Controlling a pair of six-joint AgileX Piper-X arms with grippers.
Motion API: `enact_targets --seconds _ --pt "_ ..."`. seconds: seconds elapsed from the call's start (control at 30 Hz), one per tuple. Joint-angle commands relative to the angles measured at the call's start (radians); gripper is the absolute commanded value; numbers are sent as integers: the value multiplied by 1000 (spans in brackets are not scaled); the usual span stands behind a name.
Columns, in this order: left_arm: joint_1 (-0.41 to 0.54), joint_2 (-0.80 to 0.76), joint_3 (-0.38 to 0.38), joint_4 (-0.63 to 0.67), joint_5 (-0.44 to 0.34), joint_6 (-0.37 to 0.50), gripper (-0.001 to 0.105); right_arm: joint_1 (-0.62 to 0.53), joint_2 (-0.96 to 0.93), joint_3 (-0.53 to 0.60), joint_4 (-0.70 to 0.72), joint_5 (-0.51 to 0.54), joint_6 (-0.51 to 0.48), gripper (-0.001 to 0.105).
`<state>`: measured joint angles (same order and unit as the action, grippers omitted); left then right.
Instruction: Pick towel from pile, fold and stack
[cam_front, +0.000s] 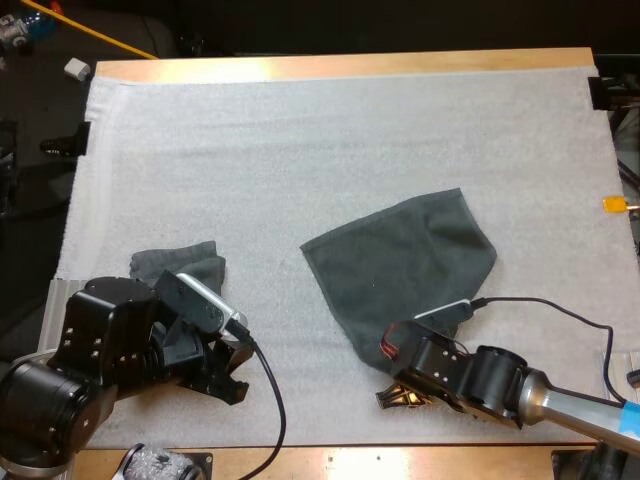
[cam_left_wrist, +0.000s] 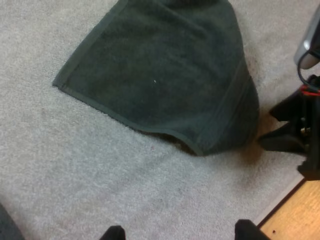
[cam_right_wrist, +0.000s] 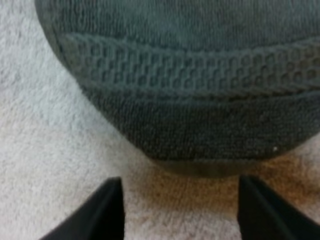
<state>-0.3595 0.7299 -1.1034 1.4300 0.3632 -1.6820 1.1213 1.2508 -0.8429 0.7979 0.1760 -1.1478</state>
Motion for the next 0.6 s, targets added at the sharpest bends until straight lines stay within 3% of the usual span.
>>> enact_targets --seconds 0.0,0.17,0.43,0.57 --pt "-1 0 4 3 10 -4 46 -17 26 16 -42 -10 -11 49" --pt "-2 -6 7 8 18 -10 46 -69 93 24 -89 -35 -38 43" --pt "-1 -2 2 20 20 -12 47 -61 156 16 -131 -57 24 43" --pt "-2 -1 1 21 23 -12 47 -59 171 14 -129 -38 36 30"
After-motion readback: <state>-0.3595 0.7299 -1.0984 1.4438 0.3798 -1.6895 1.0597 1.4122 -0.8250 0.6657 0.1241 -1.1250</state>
